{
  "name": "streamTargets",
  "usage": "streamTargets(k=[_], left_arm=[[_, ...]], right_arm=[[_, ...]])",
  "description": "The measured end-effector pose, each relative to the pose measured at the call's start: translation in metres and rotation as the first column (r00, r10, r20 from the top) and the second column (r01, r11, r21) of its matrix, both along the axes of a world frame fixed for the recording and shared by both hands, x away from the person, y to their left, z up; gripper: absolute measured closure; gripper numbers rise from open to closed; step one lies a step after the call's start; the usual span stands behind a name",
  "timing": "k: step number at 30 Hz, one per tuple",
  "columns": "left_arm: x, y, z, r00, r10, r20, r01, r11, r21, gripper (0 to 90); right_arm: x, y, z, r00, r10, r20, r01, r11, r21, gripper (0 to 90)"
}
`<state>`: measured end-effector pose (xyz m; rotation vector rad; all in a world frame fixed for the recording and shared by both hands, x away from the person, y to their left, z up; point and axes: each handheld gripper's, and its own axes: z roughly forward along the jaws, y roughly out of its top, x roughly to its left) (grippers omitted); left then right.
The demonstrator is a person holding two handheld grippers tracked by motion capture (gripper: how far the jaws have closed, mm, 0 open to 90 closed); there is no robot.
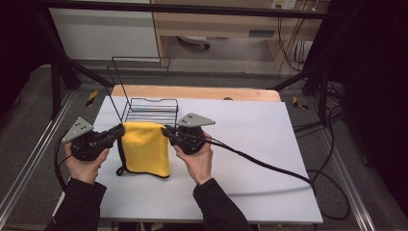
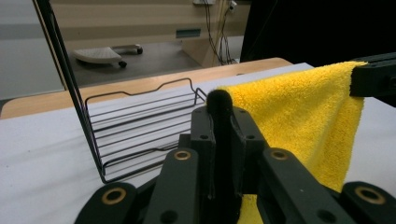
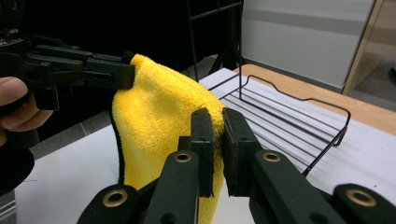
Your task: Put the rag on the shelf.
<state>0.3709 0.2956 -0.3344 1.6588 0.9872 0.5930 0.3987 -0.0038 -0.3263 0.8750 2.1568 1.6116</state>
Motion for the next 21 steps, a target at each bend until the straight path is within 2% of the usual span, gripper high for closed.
streamTargets(k=[10, 21], left_arm=[[-0.007, 0.000, 0.011, 0.9975, 0.028, 0.065, -0.026, 0.9994, -0.023, 80.9], [-0.010, 0.000, 0.024, 0.9925, 0.043, 0.114, -0.038, 0.9979, -0.053, 80.9]], right_arm=[[-0.001, 0.003, 0.015, 0.9989, 0.002, 0.047, -0.002, 1.000, 0.004, 84.1], [-0.003, 0.003, 0.030, 0.9952, -0.001, 0.098, -0.001, 1.000, 0.024, 84.1]])
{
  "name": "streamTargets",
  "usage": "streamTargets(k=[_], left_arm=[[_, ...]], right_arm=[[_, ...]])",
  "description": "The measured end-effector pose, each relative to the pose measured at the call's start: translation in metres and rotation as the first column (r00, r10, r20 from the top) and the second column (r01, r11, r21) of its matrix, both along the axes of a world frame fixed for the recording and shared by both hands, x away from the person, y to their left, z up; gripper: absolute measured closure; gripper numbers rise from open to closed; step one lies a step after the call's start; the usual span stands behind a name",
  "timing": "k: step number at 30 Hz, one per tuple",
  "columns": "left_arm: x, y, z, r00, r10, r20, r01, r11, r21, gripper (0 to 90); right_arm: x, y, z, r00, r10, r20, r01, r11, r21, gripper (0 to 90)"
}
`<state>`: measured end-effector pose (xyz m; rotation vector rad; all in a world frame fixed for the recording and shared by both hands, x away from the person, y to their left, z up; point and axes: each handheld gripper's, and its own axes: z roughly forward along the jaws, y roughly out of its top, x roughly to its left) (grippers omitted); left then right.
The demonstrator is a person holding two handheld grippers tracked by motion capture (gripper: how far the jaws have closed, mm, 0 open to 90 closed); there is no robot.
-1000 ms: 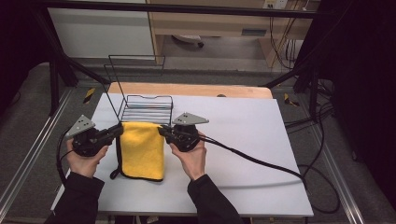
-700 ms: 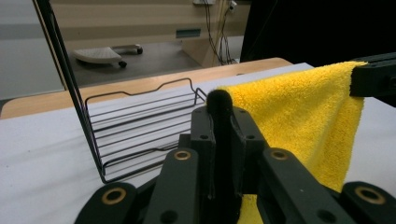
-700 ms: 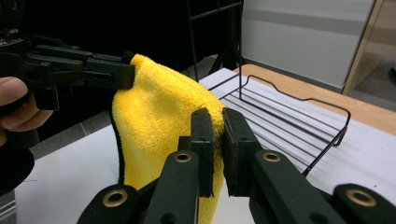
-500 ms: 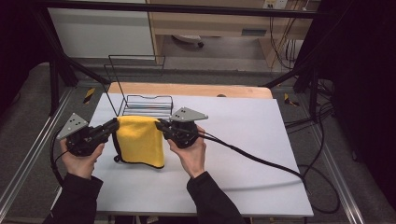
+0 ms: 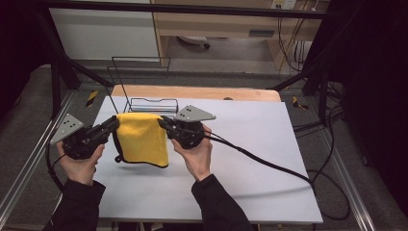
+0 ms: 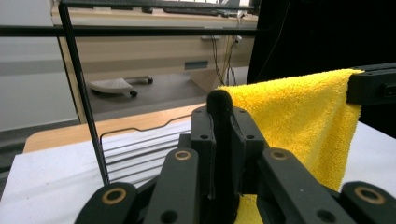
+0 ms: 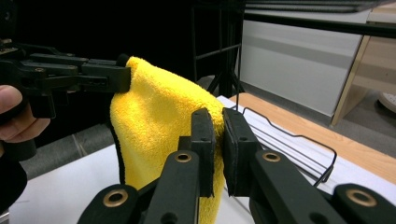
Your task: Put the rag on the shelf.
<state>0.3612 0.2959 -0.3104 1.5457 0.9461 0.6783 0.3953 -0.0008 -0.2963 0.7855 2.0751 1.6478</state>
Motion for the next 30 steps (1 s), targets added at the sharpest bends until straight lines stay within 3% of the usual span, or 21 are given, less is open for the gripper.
streamTargets(k=[12, 30], left_arm=[[0.002, -0.001, 0.018, 0.9975, 0.020, 0.068, -0.017, 0.9990, -0.040, 81.0], [0.013, -0.006, 0.041, 0.9914, 0.041, 0.124, -0.029, 0.9953, -0.093, 81.0]], right_arm=[[-0.001, -0.001, 0.017, 0.9983, -0.013, 0.057, 0.010, 0.999, 0.040, 84.1], [0.005, -0.003, 0.044, 0.9917, -0.045, 0.120, 0.035, 0.996, 0.084, 84.1]])
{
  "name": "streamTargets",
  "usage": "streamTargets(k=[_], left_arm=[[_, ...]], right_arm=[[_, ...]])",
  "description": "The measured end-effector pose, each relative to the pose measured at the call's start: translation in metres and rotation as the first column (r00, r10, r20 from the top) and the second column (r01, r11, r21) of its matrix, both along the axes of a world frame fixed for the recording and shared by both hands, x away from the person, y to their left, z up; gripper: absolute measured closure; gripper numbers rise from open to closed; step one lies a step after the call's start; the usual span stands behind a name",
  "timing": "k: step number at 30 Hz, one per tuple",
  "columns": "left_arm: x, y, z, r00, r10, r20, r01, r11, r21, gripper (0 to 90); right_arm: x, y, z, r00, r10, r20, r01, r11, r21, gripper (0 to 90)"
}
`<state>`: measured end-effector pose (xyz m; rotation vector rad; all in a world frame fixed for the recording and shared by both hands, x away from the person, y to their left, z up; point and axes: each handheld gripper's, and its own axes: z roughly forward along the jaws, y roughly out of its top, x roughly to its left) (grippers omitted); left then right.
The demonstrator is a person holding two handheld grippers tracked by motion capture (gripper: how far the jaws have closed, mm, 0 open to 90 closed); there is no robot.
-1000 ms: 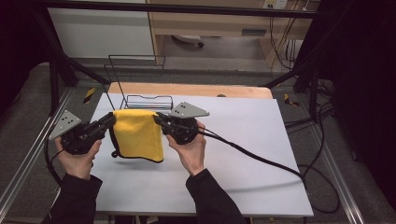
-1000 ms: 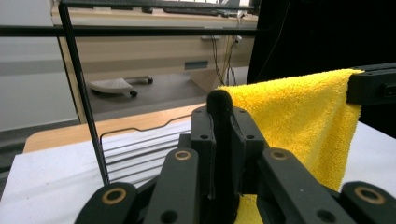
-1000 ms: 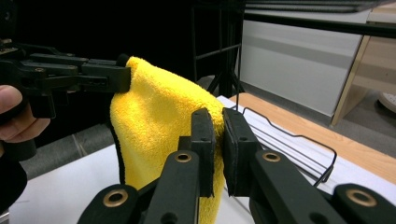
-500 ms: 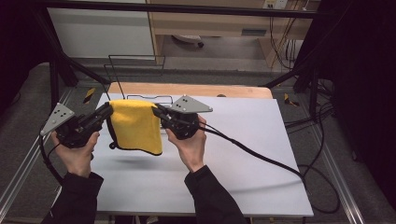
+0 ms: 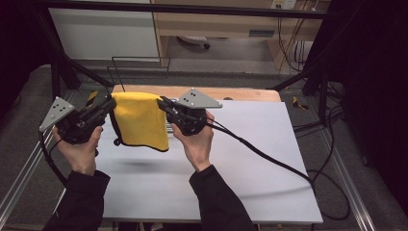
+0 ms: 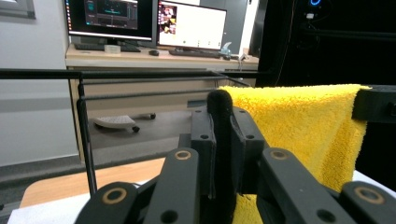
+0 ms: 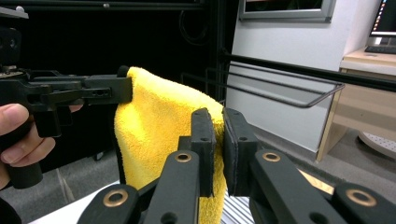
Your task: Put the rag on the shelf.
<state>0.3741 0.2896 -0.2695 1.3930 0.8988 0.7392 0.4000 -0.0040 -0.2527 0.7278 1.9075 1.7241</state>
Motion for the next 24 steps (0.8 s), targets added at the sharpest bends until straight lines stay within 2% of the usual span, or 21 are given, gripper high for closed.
streamTargets(k=[24], left_arm=[[0.014, 0.003, 0.037, 0.9967, 0.024, 0.077, -0.021, 0.9988, -0.045, 81.1]], right_arm=[[0.012, 0.006, 0.036, 0.9971, -0.018, 0.074, 0.016, 0.999, 0.034, 84.1]])
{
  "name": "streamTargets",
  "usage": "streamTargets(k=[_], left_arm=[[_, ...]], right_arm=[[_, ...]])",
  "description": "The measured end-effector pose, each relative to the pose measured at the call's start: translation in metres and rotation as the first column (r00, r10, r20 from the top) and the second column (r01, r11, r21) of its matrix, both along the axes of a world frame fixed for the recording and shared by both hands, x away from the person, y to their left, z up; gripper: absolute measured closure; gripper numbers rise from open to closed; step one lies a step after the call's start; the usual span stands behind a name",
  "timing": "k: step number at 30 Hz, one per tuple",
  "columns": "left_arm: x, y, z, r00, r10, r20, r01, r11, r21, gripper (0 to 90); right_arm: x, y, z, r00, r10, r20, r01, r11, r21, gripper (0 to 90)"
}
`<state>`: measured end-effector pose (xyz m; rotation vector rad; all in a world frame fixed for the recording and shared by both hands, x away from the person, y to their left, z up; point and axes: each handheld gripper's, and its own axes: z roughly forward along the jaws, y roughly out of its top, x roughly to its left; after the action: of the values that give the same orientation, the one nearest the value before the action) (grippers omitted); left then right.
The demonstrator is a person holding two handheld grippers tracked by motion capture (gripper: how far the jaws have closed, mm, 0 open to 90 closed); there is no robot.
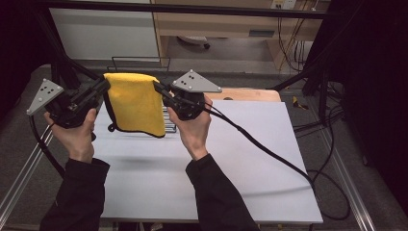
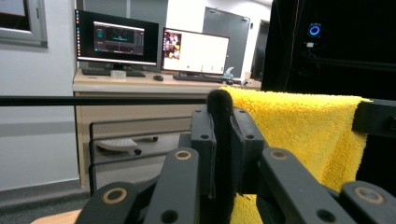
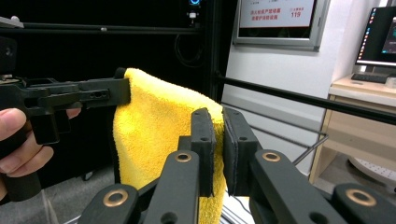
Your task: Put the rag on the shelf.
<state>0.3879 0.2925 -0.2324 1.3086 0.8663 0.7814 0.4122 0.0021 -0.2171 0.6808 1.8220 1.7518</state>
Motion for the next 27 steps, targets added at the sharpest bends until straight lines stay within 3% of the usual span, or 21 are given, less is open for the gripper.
streamTargets(k=[15, 27], left_arm=[[0.007, 0.001, 0.030, 0.9980, 0.022, 0.060, -0.021, 0.9996, -0.016, 81.2], [0.019, 0.006, 0.046, 0.9972, 0.032, 0.068, -0.029, 0.9990, -0.035, 81.1]], right_arm=[[0.008, 0.006, 0.032, 0.9981, -0.021, 0.057, 0.020, 1.000, 0.011, 84.1], [0.019, 0.014, 0.051, 0.9960, -0.036, 0.082, 0.035, 0.999, 0.015, 84.2]])
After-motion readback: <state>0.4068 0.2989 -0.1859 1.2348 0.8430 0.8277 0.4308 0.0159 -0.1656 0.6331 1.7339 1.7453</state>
